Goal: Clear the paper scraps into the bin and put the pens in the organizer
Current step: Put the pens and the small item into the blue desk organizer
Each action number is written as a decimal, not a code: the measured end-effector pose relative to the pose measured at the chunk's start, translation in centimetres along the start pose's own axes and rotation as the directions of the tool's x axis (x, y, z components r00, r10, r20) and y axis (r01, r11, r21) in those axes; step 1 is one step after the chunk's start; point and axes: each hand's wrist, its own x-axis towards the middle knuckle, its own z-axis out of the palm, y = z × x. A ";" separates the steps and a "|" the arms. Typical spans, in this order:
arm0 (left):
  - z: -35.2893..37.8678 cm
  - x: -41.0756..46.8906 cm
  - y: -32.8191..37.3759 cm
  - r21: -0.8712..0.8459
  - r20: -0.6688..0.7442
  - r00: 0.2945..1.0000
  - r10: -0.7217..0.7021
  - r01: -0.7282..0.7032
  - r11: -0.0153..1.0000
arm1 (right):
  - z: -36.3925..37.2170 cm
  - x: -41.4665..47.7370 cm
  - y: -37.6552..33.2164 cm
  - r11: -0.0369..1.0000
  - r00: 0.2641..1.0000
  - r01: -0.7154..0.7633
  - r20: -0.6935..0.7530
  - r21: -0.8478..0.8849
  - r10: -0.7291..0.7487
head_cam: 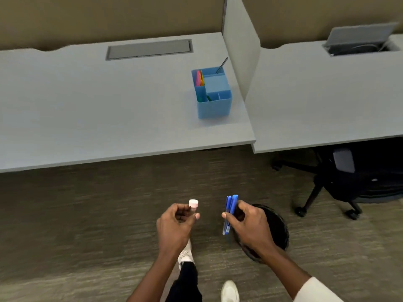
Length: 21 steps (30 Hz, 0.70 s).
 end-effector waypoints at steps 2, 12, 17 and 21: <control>-1.1 3.0 1.4 -0.004 0.020 0.999 0.026 -0.026 1.000 | -0.1 2.2 -1.7 1.000 1.000 -0.013 -0.017 0.000 0.013; -6.2 16.1 8.6 0.042 0.150 0.963 0.224 -0.233 0.972 | -1.7 12.6 -10.9 0.995 0.986 -0.076 -0.146 0.057 0.083; -7.0 19.7 11.0 0.024 0.152 0.958 0.244 -0.251 0.968 | -4.0 18.0 -14.1 0.992 0.960 -0.106 -0.255 0.062 0.118; -6.3 21.4 12.2 0.020 0.152 0.960 0.235 -0.241 0.970 | -5.9 23.1 -15.6 0.998 0.941 -0.060 -0.332 0.035 0.068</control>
